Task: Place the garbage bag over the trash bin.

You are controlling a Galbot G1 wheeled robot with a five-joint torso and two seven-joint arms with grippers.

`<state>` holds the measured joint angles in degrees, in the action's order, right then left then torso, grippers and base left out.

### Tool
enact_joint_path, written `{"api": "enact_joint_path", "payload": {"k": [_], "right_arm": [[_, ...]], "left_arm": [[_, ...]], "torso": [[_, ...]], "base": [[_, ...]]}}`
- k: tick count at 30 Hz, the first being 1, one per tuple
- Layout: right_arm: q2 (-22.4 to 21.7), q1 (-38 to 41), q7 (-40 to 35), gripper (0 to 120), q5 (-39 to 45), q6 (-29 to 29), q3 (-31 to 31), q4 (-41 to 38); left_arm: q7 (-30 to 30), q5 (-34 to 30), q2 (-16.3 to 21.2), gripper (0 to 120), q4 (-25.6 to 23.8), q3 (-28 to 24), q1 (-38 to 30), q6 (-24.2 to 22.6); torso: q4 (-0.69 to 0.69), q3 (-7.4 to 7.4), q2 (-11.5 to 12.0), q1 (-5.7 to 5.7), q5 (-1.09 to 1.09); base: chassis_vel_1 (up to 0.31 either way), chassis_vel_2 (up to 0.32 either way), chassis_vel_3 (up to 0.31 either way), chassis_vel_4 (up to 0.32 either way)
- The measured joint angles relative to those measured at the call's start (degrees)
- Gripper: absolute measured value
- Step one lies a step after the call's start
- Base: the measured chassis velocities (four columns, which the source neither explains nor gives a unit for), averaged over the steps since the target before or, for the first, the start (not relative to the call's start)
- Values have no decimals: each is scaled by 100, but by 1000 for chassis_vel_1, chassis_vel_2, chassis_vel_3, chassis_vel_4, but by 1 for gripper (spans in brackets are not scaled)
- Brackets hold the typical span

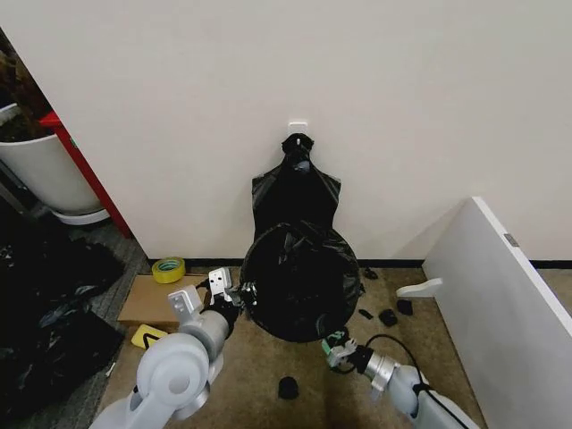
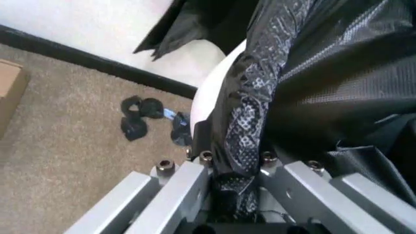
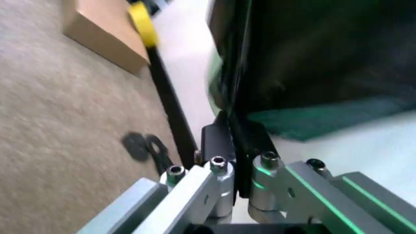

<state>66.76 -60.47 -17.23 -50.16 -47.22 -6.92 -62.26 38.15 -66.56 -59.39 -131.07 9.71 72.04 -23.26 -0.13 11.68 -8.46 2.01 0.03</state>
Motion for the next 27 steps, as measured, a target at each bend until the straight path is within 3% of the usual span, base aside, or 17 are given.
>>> {"api": "enact_joint_path", "payload": {"k": [5,10,16,18,22,24,27], "right_arm": [[-303,-84,34,3,1347,14,255,-209],[-641,-270,196,19,2372,13,430,-671],[-1207,-518,903,46,3950,13,277,-1166],[-1247,-517,910,47,4139,13,219,-1169],[-1472,-416,1017,66,5383,14,40,-1230],[-1539,-407,1196,69,5727,14,14,-1316],[-1815,-410,2444,82,6994,13,-40,-1793]], "left_arm": [[-145,440,70,0,129,-10,7,169],[-357,844,154,0,309,-65,-1,420],[-891,1767,472,0,742,-222,163,971],[-951,1896,539,0,784,-256,226,1021],[-1460,2951,881,0,1159,-388,548,1614],[-1581,3186,947,0,1250,-405,598,1789],[-2040,4112,1129,0,1552,-458,735,2448]], "torso": [[-4,0,0,0,-5],[-1,0,0,0,0],[-3,0,0,0,-5],[-2,0,0,0,-5],[0,0,0,0,-2],[0,0,0,0,-5],[0,0,0,0,-2]], "base": [[0,0,0,0],[0,0,0,0],[0,0,0,0],[0,0,0,0],[0,0,0,0],[0,0,0,0],[0,0,0,0]]}}
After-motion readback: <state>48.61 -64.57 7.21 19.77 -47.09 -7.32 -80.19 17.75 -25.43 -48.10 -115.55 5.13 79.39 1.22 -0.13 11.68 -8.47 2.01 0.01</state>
